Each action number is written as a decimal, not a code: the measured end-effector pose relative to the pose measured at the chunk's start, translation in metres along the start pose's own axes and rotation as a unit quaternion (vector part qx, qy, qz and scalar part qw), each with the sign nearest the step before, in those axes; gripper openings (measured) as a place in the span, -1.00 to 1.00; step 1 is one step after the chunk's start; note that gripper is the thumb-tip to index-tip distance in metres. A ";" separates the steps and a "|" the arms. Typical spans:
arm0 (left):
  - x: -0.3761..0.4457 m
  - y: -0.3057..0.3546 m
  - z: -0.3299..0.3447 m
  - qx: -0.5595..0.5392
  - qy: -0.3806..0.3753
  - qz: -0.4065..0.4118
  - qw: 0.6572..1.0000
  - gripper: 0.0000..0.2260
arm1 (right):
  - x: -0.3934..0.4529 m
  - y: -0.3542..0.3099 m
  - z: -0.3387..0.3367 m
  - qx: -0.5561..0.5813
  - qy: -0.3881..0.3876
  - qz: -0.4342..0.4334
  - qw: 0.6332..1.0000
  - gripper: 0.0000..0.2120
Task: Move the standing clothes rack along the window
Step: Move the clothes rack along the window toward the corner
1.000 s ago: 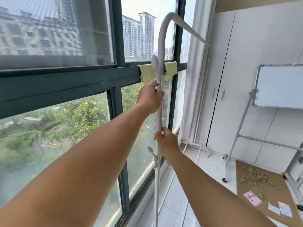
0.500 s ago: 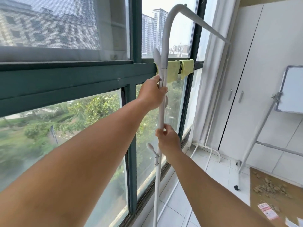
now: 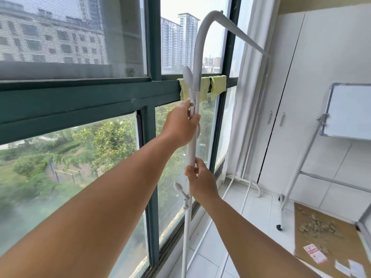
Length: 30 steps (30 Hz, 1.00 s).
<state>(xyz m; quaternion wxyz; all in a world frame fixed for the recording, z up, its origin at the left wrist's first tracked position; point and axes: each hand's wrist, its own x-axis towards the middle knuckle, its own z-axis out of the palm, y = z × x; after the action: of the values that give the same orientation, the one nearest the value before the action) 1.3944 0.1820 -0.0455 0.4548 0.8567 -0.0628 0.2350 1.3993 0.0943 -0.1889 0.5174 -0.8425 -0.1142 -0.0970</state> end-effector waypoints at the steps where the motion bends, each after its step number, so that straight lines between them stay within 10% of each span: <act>1: -0.001 0.001 0.000 0.005 0.000 0.001 1.000 -0.68 | -0.001 -0.001 0.000 -0.001 -0.001 -0.001 1.000 -0.74; 30: -0.021 0.013 -0.009 -0.060 0.055 -0.032 0.996 -0.71 | -0.020 -0.040 -0.001 0.015 0.009 0.040 0.999 -0.67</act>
<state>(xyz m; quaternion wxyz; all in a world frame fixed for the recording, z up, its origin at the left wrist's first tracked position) 1.3689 0.1796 -0.0409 0.5154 0.8153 -0.0245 0.2628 1.3690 0.1092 -0.1602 0.5346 -0.8376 -0.0775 -0.0818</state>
